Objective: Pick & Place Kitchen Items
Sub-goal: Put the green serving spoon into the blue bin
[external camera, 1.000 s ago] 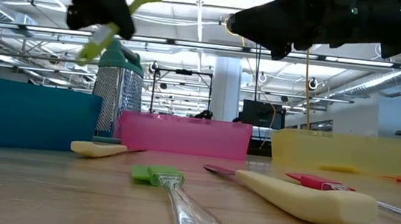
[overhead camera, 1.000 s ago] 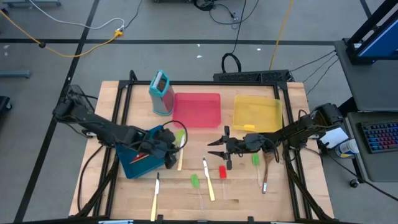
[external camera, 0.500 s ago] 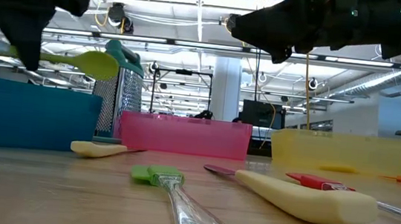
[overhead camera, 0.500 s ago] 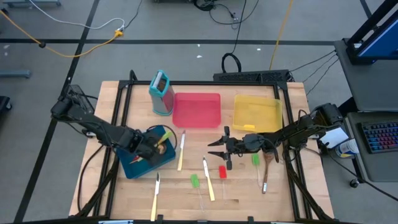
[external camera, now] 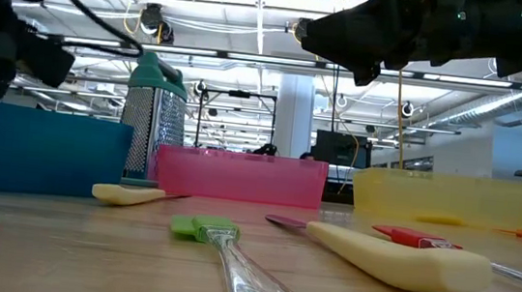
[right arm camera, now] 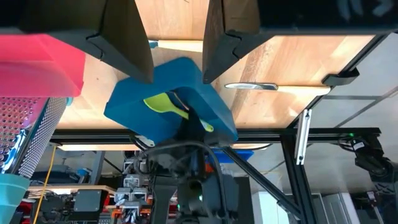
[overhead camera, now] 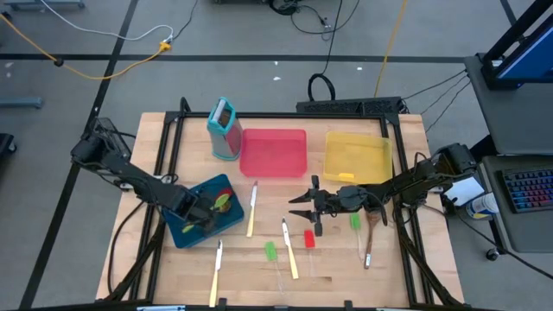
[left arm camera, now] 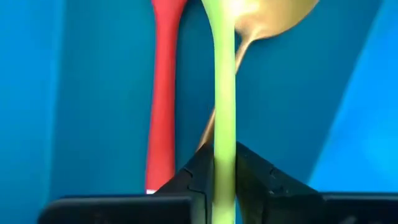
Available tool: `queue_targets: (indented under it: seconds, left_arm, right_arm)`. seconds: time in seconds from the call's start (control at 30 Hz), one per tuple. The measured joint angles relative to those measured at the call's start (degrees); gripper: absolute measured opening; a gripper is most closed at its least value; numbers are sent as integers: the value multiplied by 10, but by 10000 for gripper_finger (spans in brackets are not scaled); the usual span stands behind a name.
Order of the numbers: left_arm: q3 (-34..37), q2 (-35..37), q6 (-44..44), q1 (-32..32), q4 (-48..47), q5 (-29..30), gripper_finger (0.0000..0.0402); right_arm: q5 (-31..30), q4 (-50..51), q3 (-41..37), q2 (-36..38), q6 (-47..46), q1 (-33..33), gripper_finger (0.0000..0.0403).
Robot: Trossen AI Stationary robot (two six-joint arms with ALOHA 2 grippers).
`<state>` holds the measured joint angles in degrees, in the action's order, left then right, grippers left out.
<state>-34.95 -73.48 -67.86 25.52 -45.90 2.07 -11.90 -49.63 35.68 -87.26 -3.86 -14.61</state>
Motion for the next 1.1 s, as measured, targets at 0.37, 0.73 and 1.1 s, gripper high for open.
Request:
queue_targets:
  seconds: [0.37,0.73,1.1]
  left_arm:
    - [26,0,-38,0,29,10,101]
    - [26,0,-16,0,27,10,103]
    - [25,0,-28,0,-32,0,61]
  right_arm:
    - [0,2,0,0,1,0,130]
    - [0,6,0,0,2,0,130]
    - [0,7,0,0,2,0,130]
